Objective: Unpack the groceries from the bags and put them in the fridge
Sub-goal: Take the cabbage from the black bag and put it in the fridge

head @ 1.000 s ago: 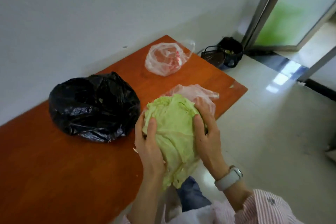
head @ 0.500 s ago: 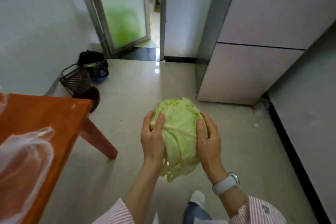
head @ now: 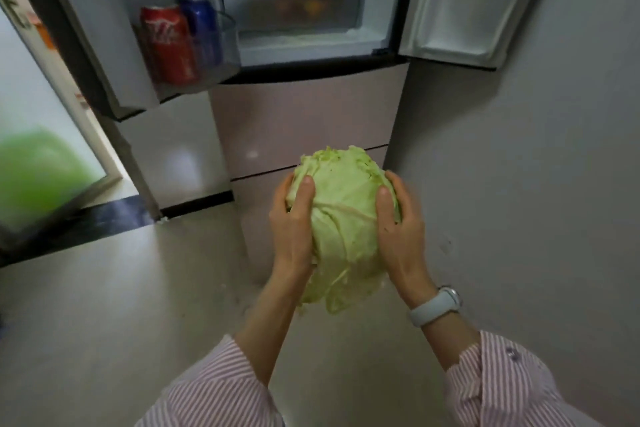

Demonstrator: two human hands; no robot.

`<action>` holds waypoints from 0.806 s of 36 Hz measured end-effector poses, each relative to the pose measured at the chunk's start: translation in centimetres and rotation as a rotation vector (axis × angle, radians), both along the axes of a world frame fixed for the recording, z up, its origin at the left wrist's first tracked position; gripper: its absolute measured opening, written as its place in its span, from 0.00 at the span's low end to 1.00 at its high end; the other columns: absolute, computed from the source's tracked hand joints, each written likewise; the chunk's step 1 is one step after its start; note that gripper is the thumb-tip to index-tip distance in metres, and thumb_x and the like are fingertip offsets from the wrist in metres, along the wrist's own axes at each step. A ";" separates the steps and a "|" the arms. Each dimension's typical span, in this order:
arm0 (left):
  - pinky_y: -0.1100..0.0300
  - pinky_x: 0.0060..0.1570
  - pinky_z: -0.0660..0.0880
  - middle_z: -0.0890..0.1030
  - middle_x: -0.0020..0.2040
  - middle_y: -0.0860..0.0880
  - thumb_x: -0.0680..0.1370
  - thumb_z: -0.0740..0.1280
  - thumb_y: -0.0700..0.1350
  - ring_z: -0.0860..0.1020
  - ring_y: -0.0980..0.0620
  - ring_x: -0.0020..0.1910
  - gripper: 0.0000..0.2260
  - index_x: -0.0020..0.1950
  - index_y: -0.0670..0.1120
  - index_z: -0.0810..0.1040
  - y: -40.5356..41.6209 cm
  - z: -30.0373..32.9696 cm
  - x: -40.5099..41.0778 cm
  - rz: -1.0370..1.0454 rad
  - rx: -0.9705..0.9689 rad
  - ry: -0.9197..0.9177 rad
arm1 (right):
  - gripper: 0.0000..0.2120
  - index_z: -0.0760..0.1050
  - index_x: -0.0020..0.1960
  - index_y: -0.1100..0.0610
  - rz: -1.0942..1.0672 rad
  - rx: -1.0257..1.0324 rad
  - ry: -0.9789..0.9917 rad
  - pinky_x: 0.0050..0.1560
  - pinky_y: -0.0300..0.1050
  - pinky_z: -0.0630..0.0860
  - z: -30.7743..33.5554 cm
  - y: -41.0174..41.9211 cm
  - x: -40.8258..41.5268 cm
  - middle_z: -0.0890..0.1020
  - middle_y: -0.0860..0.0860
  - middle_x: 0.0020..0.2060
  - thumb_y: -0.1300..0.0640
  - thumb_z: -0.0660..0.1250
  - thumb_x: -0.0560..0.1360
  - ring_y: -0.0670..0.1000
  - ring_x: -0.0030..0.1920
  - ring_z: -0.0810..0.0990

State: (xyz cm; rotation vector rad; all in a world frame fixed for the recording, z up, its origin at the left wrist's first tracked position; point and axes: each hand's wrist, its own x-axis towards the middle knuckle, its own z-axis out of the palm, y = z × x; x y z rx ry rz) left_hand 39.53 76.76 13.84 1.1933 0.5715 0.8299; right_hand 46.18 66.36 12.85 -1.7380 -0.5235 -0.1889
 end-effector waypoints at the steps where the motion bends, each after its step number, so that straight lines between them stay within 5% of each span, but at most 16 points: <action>1: 0.66 0.45 0.76 0.79 0.56 0.51 0.78 0.63 0.48 0.78 0.56 0.52 0.16 0.64 0.46 0.73 1.0 0.9 1.7 -0.007 0.024 -0.015 | 0.22 0.70 0.65 0.54 -0.002 0.012 -0.023 0.61 0.35 0.63 0.8 1.0 1.7 0.72 0.40 0.54 0.46 0.55 0.74 0.42 0.58 0.69; 4: 0.66 0.47 0.76 0.78 0.52 0.55 0.78 0.63 0.47 0.78 0.56 0.51 0.13 0.62 0.46 0.74 4.4 3.9 6.7 0.012 0.109 -0.071 | 0.23 0.70 0.66 0.55 -0.012 0.069 -0.092 0.64 0.41 0.65 3.1 4.6 6.8 0.72 0.43 0.56 0.46 0.55 0.74 0.43 0.60 0.69; 7: 0.55 0.55 0.76 0.79 0.54 0.52 0.78 0.63 0.47 0.78 0.53 0.54 0.11 0.60 0.49 0.75 8.3 6.6 11.5 -0.003 0.176 -0.143 | 0.23 0.70 0.66 0.55 -0.012 0.130 -0.159 0.60 0.33 0.64 5.8 8.6 12.0 0.69 0.35 0.53 0.46 0.56 0.74 0.39 0.57 0.68; 14: 0.49 0.58 0.75 0.79 0.56 0.51 0.73 0.65 0.55 0.78 0.52 0.55 0.17 0.59 0.51 0.75 17.6 14.6 22.6 0.026 0.286 -0.297 | 0.24 0.68 0.67 0.54 0.011 0.247 -0.290 0.61 0.25 0.61 13.6 18.0 23.3 0.70 0.44 0.60 0.46 0.55 0.74 0.40 0.62 0.66; 21: 0.51 0.59 0.74 0.79 0.57 0.53 0.75 0.64 0.53 0.77 0.55 0.56 0.15 0.59 0.51 0.75 23.6 20.3 32.6 0.086 0.328 -0.411 | 0.23 0.67 0.68 0.53 0.008 0.326 -0.368 0.68 0.43 0.63 19.5 25.1 33.6 0.71 0.48 0.65 0.46 0.53 0.76 0.44 0.65 0.67; 29: 0.50 0.56 0.76 0.77 0.58 0.50 0.69 0.66 0.58 0.78 0.50 0.55 0.25 0.64 0.53 0.67 31.2 22.9 44.0 -0.032 0.431 -0.404 | 0.18 0.69 0.66 0.52 0.095 0.364 -0.367 0.63 0.41 0.67 23.3 32.1 46.4 0.74 0.49 0.63 0.49 0.56 0.79 0.44 0.61 0.71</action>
